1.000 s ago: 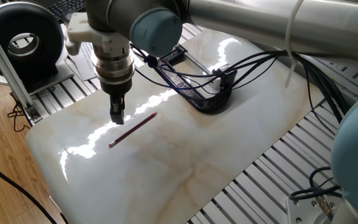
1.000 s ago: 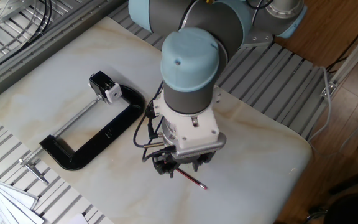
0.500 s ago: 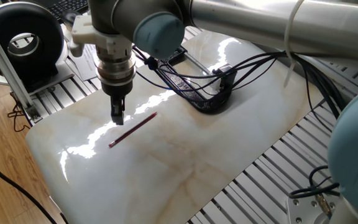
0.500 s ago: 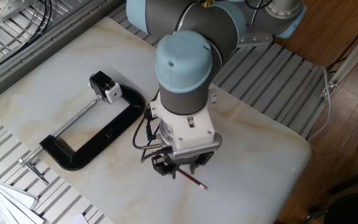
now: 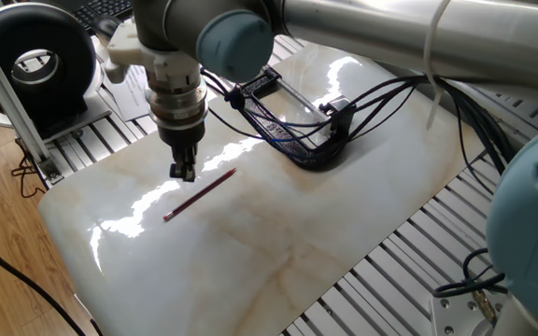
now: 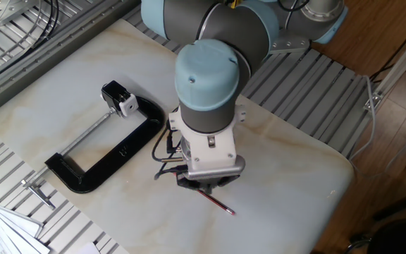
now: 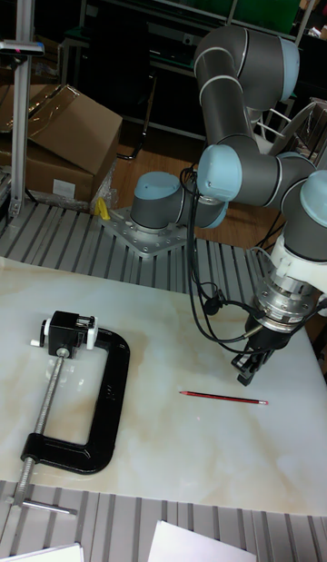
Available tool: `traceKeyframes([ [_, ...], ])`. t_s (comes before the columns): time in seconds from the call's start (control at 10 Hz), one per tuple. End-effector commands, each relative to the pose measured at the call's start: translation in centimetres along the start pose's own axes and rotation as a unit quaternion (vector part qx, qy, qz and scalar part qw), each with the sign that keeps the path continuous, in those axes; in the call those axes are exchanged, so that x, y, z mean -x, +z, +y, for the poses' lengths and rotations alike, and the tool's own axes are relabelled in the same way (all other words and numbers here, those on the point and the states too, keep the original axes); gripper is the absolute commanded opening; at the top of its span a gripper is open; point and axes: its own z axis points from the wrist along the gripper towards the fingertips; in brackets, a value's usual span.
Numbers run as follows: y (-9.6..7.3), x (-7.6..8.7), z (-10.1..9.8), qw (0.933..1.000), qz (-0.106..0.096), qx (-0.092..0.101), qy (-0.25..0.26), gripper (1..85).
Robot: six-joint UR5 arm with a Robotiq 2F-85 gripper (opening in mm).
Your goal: Insert the pencil into the pencil sharpener
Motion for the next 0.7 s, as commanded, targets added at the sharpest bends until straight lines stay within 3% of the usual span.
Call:
traceKeyframes([
  [0.0,-0.2,1.5,-0.1,0.9993,-0.029,0.000,-0.026,36.0],
  [0.1,-0.2,1.9,0.8,0.9978,-0.038,0.016,-0.051,46.7],
  [0.2,-0.2,1.9,1.1,0.9960,-0.040,0.020,-0.078,53.7],
  [0.4,0.7,2.1,0.8,0.9911,-0.033,0.022,-0.127,59.7],
  [0.6,1.6,1.1,-0.3,0.9818,-0.005,0.008,-0.190,67.3],
])
